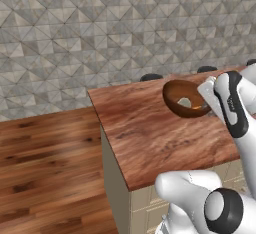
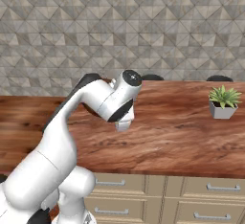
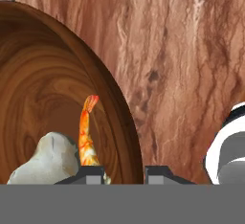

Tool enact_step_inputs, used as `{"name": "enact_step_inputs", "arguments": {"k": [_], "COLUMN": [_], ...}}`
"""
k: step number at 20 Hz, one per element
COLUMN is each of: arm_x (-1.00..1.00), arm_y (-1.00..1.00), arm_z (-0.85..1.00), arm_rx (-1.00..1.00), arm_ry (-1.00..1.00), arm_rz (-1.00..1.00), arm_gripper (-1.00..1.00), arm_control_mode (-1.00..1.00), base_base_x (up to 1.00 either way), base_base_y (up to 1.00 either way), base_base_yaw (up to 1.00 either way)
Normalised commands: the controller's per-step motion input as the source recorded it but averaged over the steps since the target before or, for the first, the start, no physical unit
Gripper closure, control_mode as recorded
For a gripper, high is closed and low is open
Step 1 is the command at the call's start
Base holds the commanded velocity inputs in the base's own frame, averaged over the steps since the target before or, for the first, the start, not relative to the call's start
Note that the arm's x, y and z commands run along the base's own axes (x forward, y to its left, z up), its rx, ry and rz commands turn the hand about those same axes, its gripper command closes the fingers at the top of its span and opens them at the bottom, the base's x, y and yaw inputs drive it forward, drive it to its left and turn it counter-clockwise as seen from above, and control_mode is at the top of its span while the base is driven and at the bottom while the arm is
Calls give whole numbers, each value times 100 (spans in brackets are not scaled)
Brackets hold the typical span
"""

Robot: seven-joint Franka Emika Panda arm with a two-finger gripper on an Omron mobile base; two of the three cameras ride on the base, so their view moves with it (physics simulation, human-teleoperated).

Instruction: The microwave is finished heating the shrimp and garlic. Take the bowl containing the food and place it on the dining counter.

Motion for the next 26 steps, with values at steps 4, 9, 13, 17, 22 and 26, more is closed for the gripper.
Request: {"name": "enact_step_inputs", "arguments": {"k": [4, 9, 13, 17, 22, 26], "arm_x": [6, 26, 63, 58, 56, 28], "arm_y": [29, 43, 47, 39, 21, 16], "arm_z": [-28, -62, -87, -84, -71, -61], "arm_rx": [-5, -4, -4, -14, -7, -5], "arm_ry": [10, 1, 0, 0, 2, 1], "arm_rz": [5, 2, 0, 0, 0, 0], "arm_gripper": [100, 100, 100, 100, 100, 100], "arm_control_mode": [-100, -100, -100, -100, -100, -100], "base_base_x": [0, 0, 0, 0, 0, 0], "base_base_y": [0, 0, 0, 0, 0, 0], "base_base_yaw": [0, 0, 0, 0, 0, 0]}}
